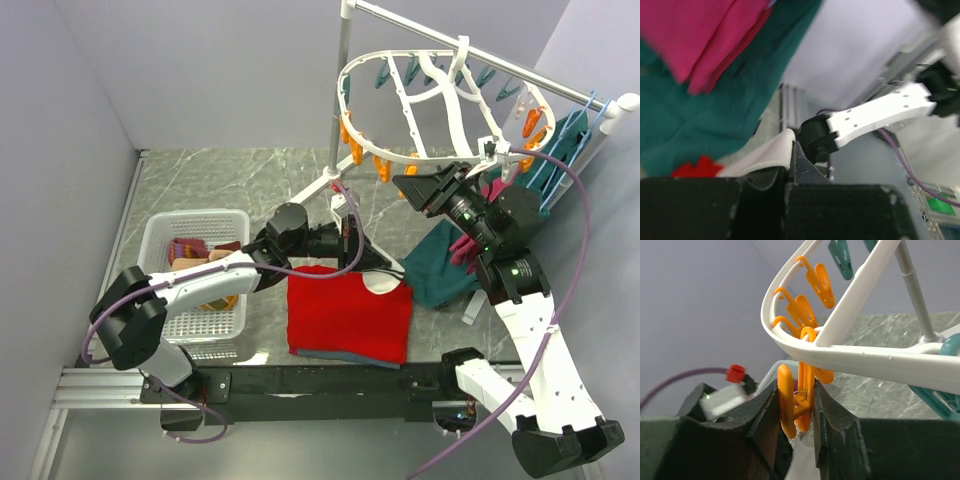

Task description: Remove the socks clipped to the hanger

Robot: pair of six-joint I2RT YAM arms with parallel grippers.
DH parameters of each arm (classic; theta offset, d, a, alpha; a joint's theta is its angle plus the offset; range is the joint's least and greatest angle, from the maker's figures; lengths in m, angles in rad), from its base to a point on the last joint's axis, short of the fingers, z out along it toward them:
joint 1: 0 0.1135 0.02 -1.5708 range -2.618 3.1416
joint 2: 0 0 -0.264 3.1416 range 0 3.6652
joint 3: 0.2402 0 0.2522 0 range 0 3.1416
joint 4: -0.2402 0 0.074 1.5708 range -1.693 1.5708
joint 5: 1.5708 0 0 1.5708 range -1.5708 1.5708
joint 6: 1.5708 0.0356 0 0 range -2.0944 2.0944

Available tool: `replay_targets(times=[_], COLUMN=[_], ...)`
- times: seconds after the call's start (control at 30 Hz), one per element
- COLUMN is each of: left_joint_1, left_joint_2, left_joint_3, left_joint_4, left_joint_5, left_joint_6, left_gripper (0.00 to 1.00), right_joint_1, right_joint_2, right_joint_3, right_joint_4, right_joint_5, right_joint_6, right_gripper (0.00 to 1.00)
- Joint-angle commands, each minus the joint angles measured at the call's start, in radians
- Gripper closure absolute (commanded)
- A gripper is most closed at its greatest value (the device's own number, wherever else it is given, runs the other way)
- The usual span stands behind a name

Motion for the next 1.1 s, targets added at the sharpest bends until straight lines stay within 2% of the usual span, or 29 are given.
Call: replay_targets(times=[0.0,0.03,0.23,0.27,0.3,0.4,0.47,0.5,0.57,0.6,0.7,0.77,0.9,1.07], left_joint_1=[-0.003,-0.003,0.004,0.006,0.007,0.021,0.039,0.061,0.081,0.107,0.182,0.231,0.338,0.378], left_joint_2=[-0.06,-0.079,-0.183,-0.203,-0.226,-0.388,-0.473,-0.563,-0.661,-0.754,-0.888,-0.913,-0.867,-0.863], left_joint_3=[-0.056,-0.07,-0.183,-0.196,-0.211,-0.282,-0.334,-0.348,-0.391,-0.401,-0.421,-0.412,-0.376,-0.397], left_joint_4=[-0.232,-0.26,-0.463,-0.487,-0.533,-0.625,-0.68,-0.711,-0.786,-0.814,-0.924,-0.989,-1.102,-1.135], left_joint_5=[-0.212,-0.307,-0.599,-0.71,-0.741,-0.989,-1.079,-1.176,-1.261,-1.35,-1.427,-1.434,-1.447,-1.515], left_joint_6=[0.098,0.102,0.081,0.06,0.047,-0.028,-0.095,-0.123,-0.198,-0.224,-0.305,-0.335,-0.384,-0.494], left_gripper=[0.99,0.99,0.99,0.99,0.99,0.99,0.99,0.99,0.99,0.99,0.99,0.99,0.99,0.99], right_joint_1=[-0.006,-0.006,-0.006,-0.006,-0.006,-0.006,-0.004,-0.004,-0.006,-0.004,-0.004,-0.004,-0.004,-0.006], right_joint_2=[-0.004,-0.003,0.005,0.006,0.005,-0.003,-0.007,-0.009,-0.011,-0.011,-0.012,-0.009,-0.007,-0.014], right_joint_3=[0.057,0.056,0.063,0.064,0.064,0.058,0.058,0.053,0.052,0.049,0.044,0.043,0.034,0.035], right_joint_4=[-0.037,-0.04,-0.086,-0.093,-0.096,-0.103,-0.105,-0.105,-0.116,-0.117,-0.116,-0.113,-0.1,-0.123], right_joint_5=[0.035,0.038,0.063,0.067,0.079,0.093,0.098,0.096,0.105,0.11,0.104,0.09,0.067,0.078], right_joint_6=[-0.047,-0.05,-0.076,-0.081,-0.088,-0.101,-0.108,-0.118,-0.13,-0.136,-0.139,-0.135,-0.119,-0.125], right_gripper=[1.0,1.0,1.0,1.0,1.0,1.0,1.0,1.0,1.0,1.0,1.0,1.0,1.0,1.0])
